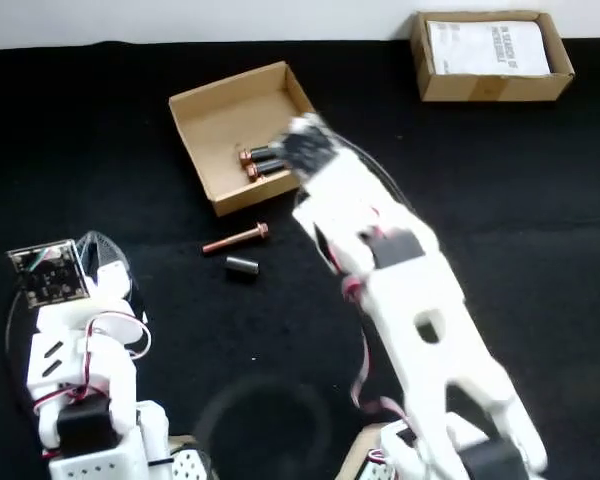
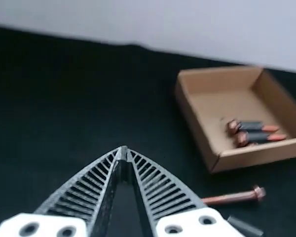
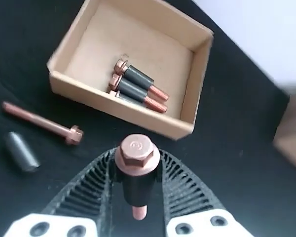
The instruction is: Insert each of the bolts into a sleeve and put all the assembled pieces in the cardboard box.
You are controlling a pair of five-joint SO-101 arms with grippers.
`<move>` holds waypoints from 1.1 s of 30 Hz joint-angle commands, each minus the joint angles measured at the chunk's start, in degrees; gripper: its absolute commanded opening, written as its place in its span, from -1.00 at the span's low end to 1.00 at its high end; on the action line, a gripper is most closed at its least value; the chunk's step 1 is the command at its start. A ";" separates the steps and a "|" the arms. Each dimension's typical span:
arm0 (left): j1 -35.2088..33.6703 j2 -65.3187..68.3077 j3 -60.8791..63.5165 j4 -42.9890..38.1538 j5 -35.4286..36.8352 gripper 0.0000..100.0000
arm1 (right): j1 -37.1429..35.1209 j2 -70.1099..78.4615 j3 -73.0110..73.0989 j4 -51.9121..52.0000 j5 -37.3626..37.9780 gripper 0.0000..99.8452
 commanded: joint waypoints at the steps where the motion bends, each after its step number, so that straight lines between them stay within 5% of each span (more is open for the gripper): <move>1: -2.24 -0.48 5.76 -3.69 -0.09 -0.98 | -0.40 9.98 -13.32 0.04 15.65 -0.99; 6: -5.05 0.31 14.64 -16.44 6.15 -0.98 | -0.48 22.02 -25.54 0.04 30.24 -0.99; 12: -5.14 0.22 14.55 -14.42 21.19 -0.98 | -0.48 36.53 -37.93 -0.40 47.74 -0.99; 17: -5.14 0.04 14.55 -10.29 26.99 -0.98 | -0.57 49.63 -46.46 -6.64 54.24 -0.99; 27: -5.14 -0.66 14.55 -10.37 26.99 -0.98 | -4.26 62.02 -55.34 -3.56 54.68 -0.98; 33: -5.14 -0.75 14.55 -10.37 26.99 -0.98 | -6.37 62.37 -64.48 13.58 40.88 -0.65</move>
